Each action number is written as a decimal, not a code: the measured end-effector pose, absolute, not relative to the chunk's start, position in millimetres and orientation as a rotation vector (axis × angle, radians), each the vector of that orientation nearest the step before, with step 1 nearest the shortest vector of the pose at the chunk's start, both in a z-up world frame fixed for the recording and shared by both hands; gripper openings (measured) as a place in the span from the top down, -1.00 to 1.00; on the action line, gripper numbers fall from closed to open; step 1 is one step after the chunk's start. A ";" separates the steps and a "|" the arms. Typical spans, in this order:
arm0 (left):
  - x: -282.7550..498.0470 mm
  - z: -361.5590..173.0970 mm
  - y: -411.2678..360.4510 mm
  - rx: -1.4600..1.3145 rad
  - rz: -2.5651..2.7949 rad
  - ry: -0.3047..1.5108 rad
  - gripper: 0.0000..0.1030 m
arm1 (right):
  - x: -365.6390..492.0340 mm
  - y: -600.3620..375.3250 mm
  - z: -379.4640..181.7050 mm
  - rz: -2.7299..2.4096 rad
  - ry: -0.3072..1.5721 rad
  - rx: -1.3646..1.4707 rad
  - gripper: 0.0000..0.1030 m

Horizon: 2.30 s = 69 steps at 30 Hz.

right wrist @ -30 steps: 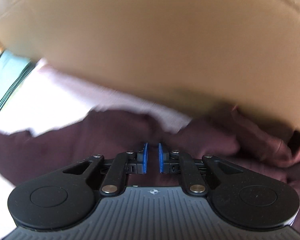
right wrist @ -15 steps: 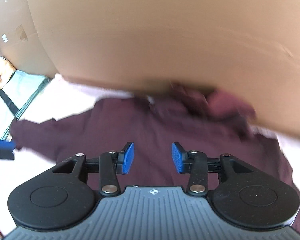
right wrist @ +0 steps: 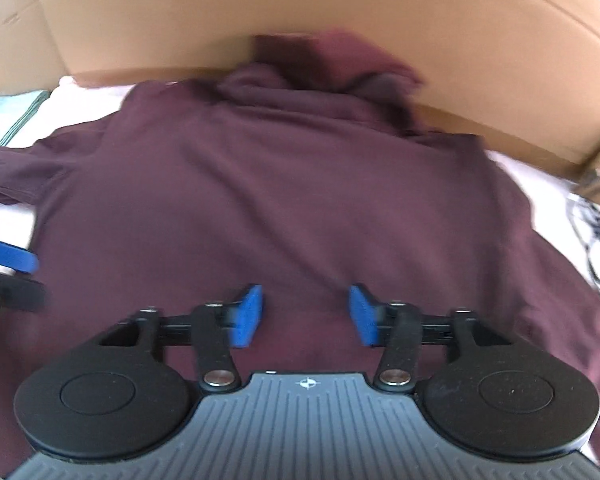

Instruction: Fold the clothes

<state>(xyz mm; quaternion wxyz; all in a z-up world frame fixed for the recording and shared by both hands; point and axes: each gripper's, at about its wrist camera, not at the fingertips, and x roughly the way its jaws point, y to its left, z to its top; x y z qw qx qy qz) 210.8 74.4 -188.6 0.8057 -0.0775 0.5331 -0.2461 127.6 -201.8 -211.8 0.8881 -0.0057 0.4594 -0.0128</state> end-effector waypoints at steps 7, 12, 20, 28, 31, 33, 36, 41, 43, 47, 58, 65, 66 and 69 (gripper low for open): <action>210.8 -162.2 69.8 -0.265 -0.516 1.096 -0.69 | 133.7 -232.0 -187.0 -0.017 0.860 0.166 -0.24; 207.8 -152.2 44.7 -0.194 -0.531 1.079 -0.70 | 169.9 -255.4 -180.1 -0.053 0.810 0.119 -0.18; 190.9 -167.1 39.6 -0.197 -0.444 1.146 -0.70 | 218.8 -312.6 -188.2 -0.106 0.883 0.020 -0.27; 192.4 -172.4 56.7 -0.232 -0.342 1.146 -0.70 | 233.5 -319.2 -204.1 -0.005 0.991 0.017 0.81; 193.7 -173.8 59.7 -0.228 -0.307 1.141 -0.70 | 239.7 -323.4 -205.9 -0.062 0.983 0.038 0.80; 194.2 -175.3 62.3 -0.234 -0.295 1.146 -0.70 | 238.8 -325.9 -206.3 -0.072 0.980 0.082 0.70; 192.9 -173.1 64.7 -0.231 -0.288 1.142 -0.70 | 223.5 -323.6 -199.1 -0.076 0.959 0.049 -0.03; 193.2 -167.3 72.6 -0.257 -0.286 1.129 -0.70 | 164.2 -326.6 -162.9 -0.106 0.821 0.079 -0.07; 195.3 -165.2 71.6 -0.278 -0.346 1.139 -0.70 | 136.9 -319.1 -155.6 -0.044 0.817 0.102 -0.04; 197.5 -159.9 52.6 -0.270 -0.437 1.145 -0.70 | 103.9 -290.6 -169.7 0.098 0.877 0.113 0.13; 157.1 -179.2 20.3 0.092 -0.460 1.119 -0.70 | 76.4 -235.9 -194.3 0.073 0.939 -0.136 -0.15; 157.4 -172.1 17.3 -0.013 -0.480 1.126 -0.70 | 84.0 -182.3 -176.7 0.137 0.847 -0.111 -0.12; 155.1 -174.0 14.4 0.013 -0.484 1.124 -0.70 | 89.7 -172.4 -181.6 0.145 0.852 -0.114 -0.12; 144.5 -183.1 10.0 0.086 -0.481 1.122 -0.70 | 93.4 -147.5 -197.5 0.180 0.889 -0.158 -0.12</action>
